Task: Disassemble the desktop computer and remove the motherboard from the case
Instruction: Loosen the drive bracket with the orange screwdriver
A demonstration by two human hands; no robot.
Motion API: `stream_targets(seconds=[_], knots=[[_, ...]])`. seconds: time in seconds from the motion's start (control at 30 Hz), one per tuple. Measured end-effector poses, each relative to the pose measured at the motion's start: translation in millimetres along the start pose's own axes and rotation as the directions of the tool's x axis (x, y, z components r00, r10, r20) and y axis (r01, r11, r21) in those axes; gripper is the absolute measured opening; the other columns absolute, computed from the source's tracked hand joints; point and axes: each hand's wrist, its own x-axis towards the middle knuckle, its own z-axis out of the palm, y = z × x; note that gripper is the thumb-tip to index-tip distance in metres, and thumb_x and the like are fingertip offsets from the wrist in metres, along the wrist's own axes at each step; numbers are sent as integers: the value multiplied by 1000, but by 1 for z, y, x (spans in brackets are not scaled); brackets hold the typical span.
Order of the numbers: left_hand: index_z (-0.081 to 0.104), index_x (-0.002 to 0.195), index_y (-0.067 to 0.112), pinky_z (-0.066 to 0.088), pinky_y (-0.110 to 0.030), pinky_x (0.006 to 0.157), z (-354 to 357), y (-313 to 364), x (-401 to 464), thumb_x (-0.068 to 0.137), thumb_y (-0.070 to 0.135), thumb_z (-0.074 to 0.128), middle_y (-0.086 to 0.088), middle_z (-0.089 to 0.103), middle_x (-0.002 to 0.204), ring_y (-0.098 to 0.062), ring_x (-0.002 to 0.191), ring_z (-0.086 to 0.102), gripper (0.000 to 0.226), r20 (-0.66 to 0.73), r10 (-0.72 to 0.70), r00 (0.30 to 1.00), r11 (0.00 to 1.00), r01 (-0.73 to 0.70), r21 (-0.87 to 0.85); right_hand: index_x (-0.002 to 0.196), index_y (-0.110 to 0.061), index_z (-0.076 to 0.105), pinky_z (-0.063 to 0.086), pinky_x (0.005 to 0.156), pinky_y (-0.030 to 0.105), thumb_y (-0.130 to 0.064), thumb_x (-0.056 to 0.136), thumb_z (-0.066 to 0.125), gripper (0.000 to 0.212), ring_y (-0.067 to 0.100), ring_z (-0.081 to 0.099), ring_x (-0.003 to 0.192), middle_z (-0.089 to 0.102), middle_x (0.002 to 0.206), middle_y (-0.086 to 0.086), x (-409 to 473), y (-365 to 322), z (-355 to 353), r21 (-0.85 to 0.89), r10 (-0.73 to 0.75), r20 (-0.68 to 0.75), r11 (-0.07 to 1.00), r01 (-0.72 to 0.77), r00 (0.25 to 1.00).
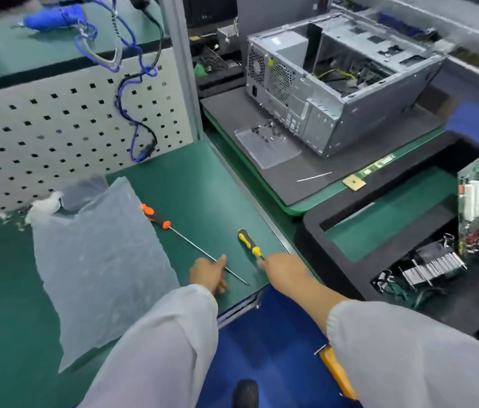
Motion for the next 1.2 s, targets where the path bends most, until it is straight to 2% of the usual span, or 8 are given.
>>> stream_targets(seconds=[0.13,0.3,0.5,0.6,0.73,0.8,0.93,1.2], knots=[[64,78,-6,45,-18,42,11,2,17,95,40,52,-7,59,50,-19,33,55,50,-26,-29,999,997,31,64,117,-9,58,45,82,32,-36,102,34,39,30,60,107,63,115,11,36,-8,2,70,59,-38,996,-56,998],[63,81,-7,41,-18,39,19,2,26,91,12,46,-8,58,51,-19,32,56,28,-48,-27,998,997,30,65,118,-6,45,44,75,36,-33,100,40,32,33,61,102,64,111,15,57,-5,8,101,13,-100,995,-3,995],[63,68,-5,48,-25,49,20,-1,20,85,15,56,-11,60,48,-24,36,58,27,-174,-33,984,999,28,-27,113,-5,47,41,70,36,-27,102,35,27,34,59,97,63,105,17,35,9,3,315,89,-228,949,-13,969],[63,75,-5,46,-24,48,21,3,18,89,11,50,-10,61,52,-22,39,57,24,-192,-55,980,998,59,11,105,1,57,43,76,35,-19,100,36,30,33,58,96,64,101,17,15,20,-3,657,218,-213,754,-26,952],[64,78,-9,53,-32,64,23,3,12,91,13,45,-14,64,58,-26,56,63,32,-255,-109,961,993,93,-76,87,-7,63,26,40,20,-15,99,37,29,12,33,46,37,58,1,-16,37,-7,957,224,115,238,-169,968],[61,85,-12,56,-43,75,23,8,9,93,12,39,-24,66,72,-34,68,65,33,-283,-144,948,971,80,-226,90,-7,61,14,36,19,-16,99,38,27,9,19,42,26,55,-2,-31,43,-11,970,147,230,53,-239,962],[50,88,-4,43,-25,41,23,36,-13,97,13,29,-25,61,75,-24,45,54,28,-384,-82,920,944,-52,-327,100,-4,62,12,36,20,-15,96,40,25,8,17,41,25,55,-3,-47,43,-19,969,83,243,23,-245,967],[41,66,9,34,-26,43,47,75,-132,97,15,40,-2,47,48,-12,37,42,31,-229,409,883,877,-450,-170,96,-10,64,15,36,19,-40,99,39,40,7,21,38,28,49,-7,-107,35,-59,995,76,63,69,-68,995]])
